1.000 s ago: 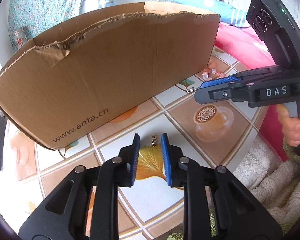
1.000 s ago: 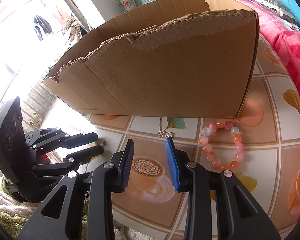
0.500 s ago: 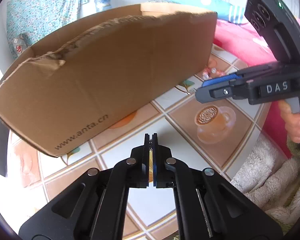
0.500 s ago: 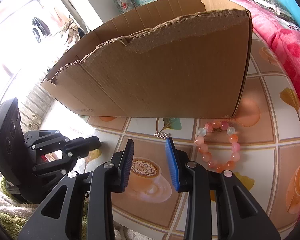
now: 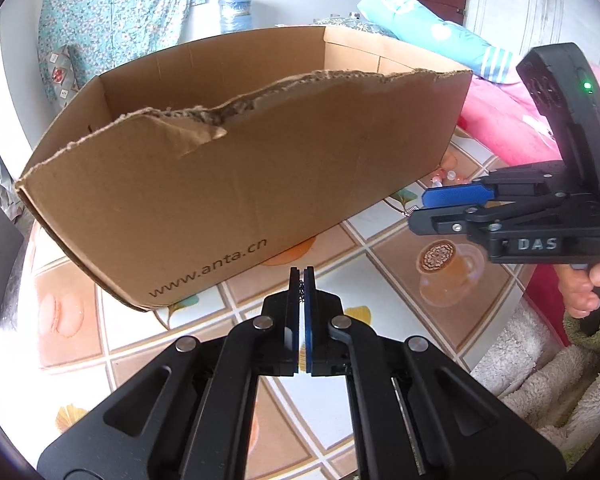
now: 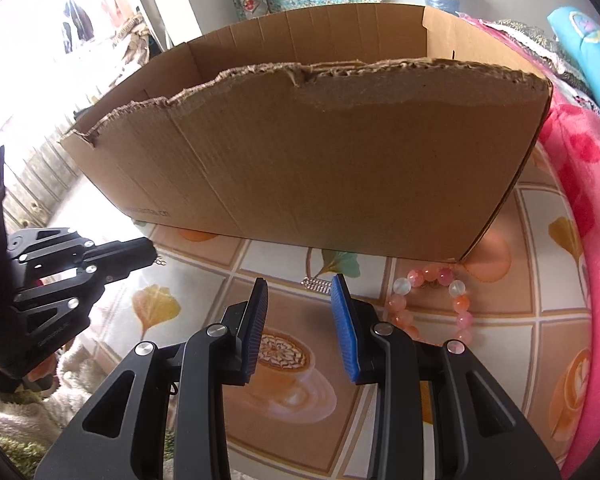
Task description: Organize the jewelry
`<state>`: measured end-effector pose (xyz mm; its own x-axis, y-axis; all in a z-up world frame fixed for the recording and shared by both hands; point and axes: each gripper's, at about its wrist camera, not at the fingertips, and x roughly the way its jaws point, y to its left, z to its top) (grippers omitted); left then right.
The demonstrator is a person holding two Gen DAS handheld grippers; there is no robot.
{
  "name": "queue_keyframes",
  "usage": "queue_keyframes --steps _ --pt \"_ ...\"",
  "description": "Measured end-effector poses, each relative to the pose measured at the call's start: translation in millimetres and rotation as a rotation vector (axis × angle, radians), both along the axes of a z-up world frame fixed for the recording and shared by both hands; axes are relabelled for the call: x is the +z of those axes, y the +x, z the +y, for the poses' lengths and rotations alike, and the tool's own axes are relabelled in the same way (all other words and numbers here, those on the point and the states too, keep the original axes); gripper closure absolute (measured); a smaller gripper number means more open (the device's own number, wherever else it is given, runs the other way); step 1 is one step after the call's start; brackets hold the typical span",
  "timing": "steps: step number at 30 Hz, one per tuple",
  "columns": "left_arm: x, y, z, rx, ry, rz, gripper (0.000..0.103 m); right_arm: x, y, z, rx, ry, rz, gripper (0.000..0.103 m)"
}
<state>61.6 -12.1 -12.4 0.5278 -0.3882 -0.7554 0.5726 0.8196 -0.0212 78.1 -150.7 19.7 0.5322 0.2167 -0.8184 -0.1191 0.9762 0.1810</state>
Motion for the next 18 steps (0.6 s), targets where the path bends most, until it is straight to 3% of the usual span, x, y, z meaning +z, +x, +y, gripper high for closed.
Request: queue_keyframes --steps 12,16,18 --pt "-5.8 0.4 -3.7 -0.009 0.003 0.014 0.102 -3.9 3.9 13.5 0.011 -0.146 -0.030 0.070" --pt "-7.8 2.4 -3.8 -0.006 0.005 0.020 0.102 -2.3 5.8 21.9 0.041 -0.122 -0.014 0.070" --pt "-8.4 2.7 -3.3 -0.007 0.005 0.022 0.102 -0.9 5.8 22.6 0.069 -0.059 0.011 0.070"
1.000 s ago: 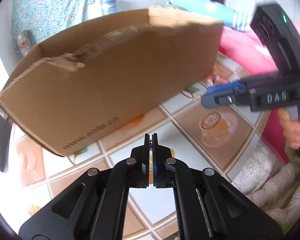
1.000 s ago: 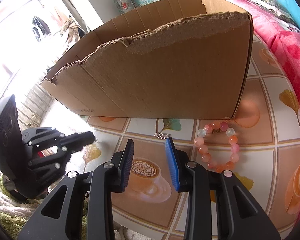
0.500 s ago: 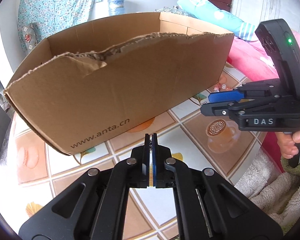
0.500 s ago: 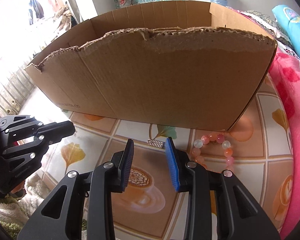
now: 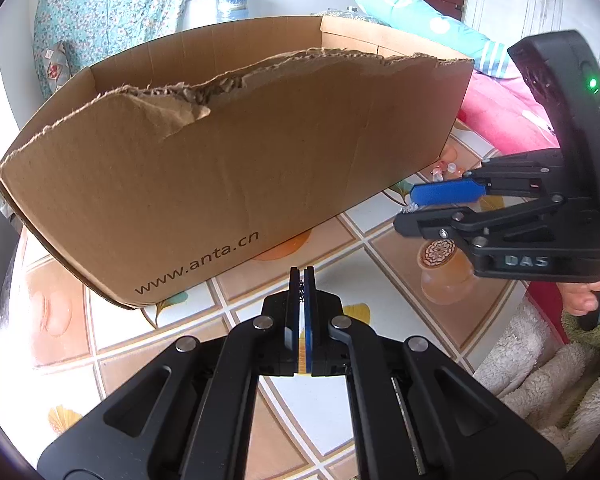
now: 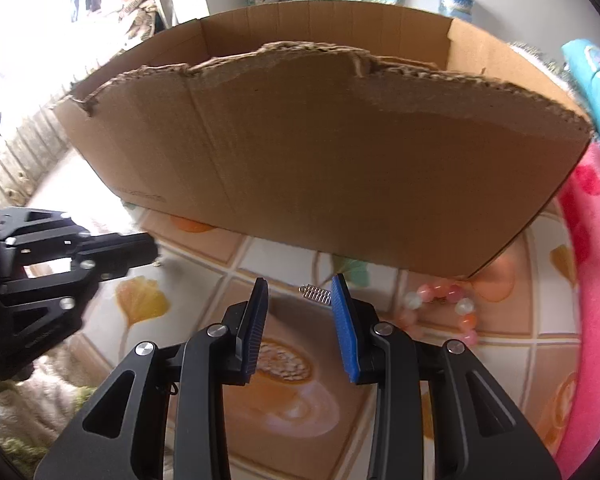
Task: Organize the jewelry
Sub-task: 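Grasp the silver spring charm with the right tool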
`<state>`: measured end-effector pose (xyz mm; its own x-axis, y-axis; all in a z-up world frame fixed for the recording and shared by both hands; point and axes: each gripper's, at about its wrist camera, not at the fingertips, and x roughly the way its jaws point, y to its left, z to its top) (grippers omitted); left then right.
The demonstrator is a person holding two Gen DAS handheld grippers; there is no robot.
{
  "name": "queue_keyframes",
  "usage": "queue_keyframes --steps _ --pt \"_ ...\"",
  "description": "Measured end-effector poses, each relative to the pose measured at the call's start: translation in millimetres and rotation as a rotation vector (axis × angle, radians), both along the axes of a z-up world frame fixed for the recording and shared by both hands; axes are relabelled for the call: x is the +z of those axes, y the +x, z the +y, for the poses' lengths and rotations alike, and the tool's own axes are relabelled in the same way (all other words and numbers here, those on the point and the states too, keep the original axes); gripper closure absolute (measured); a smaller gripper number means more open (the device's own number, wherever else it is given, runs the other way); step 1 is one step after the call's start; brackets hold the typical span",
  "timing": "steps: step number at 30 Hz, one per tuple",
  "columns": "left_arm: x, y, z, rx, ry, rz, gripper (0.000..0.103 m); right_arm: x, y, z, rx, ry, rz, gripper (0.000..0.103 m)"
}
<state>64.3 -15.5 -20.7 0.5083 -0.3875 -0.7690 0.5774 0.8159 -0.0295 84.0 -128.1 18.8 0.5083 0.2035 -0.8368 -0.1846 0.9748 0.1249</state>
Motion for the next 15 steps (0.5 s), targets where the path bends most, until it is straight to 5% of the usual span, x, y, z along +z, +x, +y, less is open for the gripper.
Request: queue_keyframes --steps 4,12,15 --pt "-2.2 1.9 -0.1 0.002 0.002 0.005 0.102 2.8 -2.3 -1.2 0.025 0.091 0.026 0.070" --pt "-3.9 4.8 -0.5 0.004 -0.001 0.010 0.102 2.6 3.5 -2.1 0.029 0.043 0.014 0.070" --pt "-4.3 5.4 0.3 0.009 -0.001 0.011 0.102 3.4 3.9 1.8 0.075 0.137 0.054 0.070"
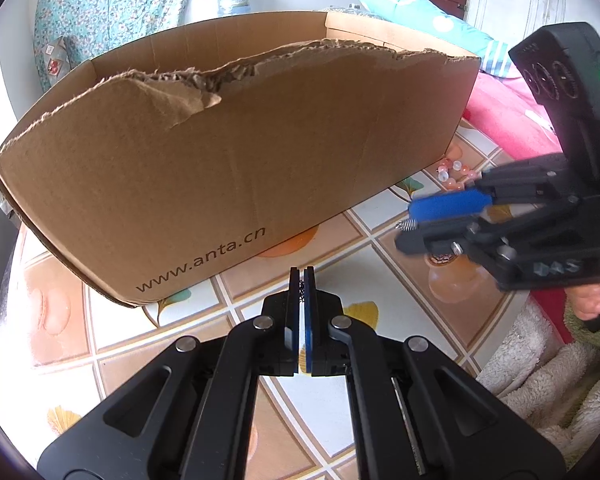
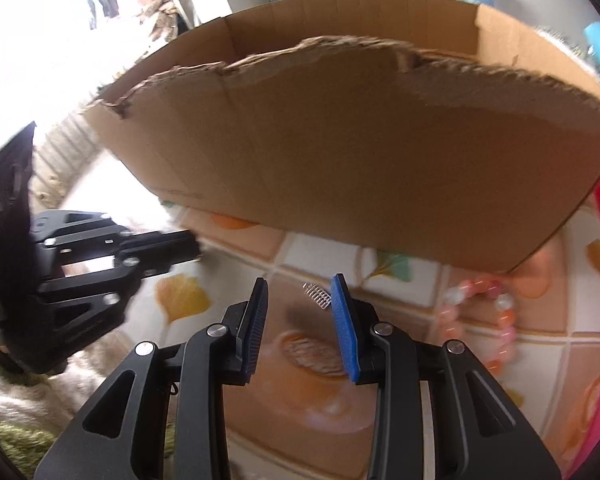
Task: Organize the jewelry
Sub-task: 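Grasp the silver spring charm with the right tool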
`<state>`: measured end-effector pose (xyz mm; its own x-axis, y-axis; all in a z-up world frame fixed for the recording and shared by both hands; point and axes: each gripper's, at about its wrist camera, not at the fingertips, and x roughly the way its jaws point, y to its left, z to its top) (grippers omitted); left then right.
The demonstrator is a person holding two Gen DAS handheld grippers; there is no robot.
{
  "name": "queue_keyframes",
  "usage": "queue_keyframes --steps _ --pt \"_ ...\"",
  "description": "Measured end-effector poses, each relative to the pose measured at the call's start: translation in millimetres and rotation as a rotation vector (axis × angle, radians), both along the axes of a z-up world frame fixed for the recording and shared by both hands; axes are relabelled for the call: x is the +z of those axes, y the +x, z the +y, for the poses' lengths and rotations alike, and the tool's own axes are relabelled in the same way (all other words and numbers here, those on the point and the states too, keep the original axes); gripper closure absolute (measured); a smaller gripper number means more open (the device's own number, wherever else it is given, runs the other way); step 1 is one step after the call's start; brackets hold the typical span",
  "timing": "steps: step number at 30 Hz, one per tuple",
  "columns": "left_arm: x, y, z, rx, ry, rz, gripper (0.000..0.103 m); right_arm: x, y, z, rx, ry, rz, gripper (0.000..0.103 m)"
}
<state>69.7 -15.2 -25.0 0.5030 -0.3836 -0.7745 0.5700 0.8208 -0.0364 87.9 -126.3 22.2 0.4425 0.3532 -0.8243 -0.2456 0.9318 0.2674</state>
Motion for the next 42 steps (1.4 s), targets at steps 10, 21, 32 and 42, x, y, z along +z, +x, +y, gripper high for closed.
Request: queue_keyframes --steps 10,21,32,42 --pt "-1.5 2.8 -0.9 0.003 -0.003 0.004 0.102 4.0 -4.4 13.2 -0.008 -0.150 -0.053 0.072" --pt "-1.8 2.7 -0.1 0.003 -0.007 0.004 0.102 0.4 -4.7 18.2 0.006 -0.172 -0.069 0.098" --pt "6.9 -1.0 1.1 -0.002 -0.006 -0.008 0.102 11.6 -3.5 -6.1 -0.031 -0.061 -0.053 0.099" --pt "67.9 -24.1 5.3 -0.092 -0.077 -0.081 0.102 63.4 -24.7 -22.0 0.003 -0.005 -0.141 0.099"
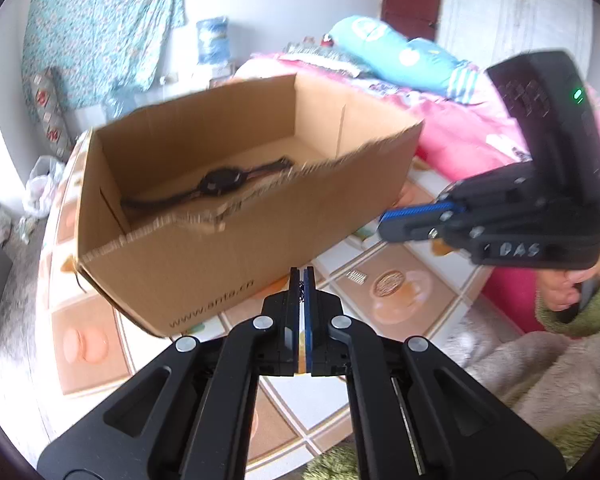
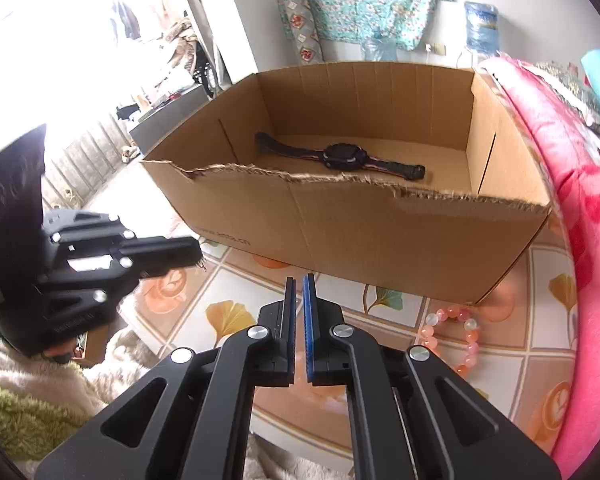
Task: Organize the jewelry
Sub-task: 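Grasp the silver spring charm with the right tool, then carry the silver spring charm over the box with the right tool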
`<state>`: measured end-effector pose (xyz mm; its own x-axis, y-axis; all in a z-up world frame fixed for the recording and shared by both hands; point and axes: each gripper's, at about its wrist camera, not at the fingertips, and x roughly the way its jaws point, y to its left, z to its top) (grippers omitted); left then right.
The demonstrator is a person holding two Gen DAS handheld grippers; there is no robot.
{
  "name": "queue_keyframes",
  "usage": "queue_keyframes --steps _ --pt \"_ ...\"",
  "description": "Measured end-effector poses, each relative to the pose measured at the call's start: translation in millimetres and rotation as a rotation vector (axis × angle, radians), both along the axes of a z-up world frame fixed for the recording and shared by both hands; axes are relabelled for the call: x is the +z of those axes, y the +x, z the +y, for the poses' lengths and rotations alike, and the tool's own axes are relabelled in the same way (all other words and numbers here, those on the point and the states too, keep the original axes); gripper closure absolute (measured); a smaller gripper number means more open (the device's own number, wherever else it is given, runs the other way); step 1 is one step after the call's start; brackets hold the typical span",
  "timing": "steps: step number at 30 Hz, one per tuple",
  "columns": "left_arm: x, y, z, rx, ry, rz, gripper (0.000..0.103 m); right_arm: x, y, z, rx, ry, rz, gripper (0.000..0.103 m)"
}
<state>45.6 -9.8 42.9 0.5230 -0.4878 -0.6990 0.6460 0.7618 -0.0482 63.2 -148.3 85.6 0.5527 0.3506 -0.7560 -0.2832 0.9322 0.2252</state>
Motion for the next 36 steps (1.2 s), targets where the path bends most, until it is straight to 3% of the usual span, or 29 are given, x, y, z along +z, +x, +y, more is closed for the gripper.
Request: queue_keyframes --steps 3,7,11,14,16,21,29,36 --pt "1.4 -1.9 -1.6 -0.006 0.005 -0.005 0.102 -9.7 1.5 5.8 0.002 -0.030 0.031 0.097" --pt "-10.1 -1.9 -4.7 0.001 0.011 0.039 0.102 -31.5 5.5 24.5 -0.013 -0.074 0.080 0.078" --pt "-24.1 -3.2 -6.0 0.012 0.029 0.066 0.102 -48.4 5.0 39.4 -0.019 -0.178 0.064 0.078" --pt "-33.5 -4.2 -4.7 0.024 0.024 0.087 0.102 -56.7 10.4 41.8 -0.016 -0.202 0.072 0.079" --pt "-36.9 -5.4 -3.2 0.032 0.020 0.094 0.102 -60.4 12.5 41.5 -0.014 -0.218 0.074 0.085" --pt "-37.6 -9.4 2.6 0.045 0.014 0.081 0.102 -62.5 16.2 32.4 -0.018 -0.157 0.090 0.098" --pt "-30.1 -5.3 6.7 0.054 0.005 0.056 0.102 -68.7 16.6 14.0 -0.060 -0.056 0.106 0.098" --pt "-0.7 -10.4 16.2 0.027 -0.020 -0.012 0.102 -42.6 0.7 0.9 -0.075 -0.020 0.044 0.098"
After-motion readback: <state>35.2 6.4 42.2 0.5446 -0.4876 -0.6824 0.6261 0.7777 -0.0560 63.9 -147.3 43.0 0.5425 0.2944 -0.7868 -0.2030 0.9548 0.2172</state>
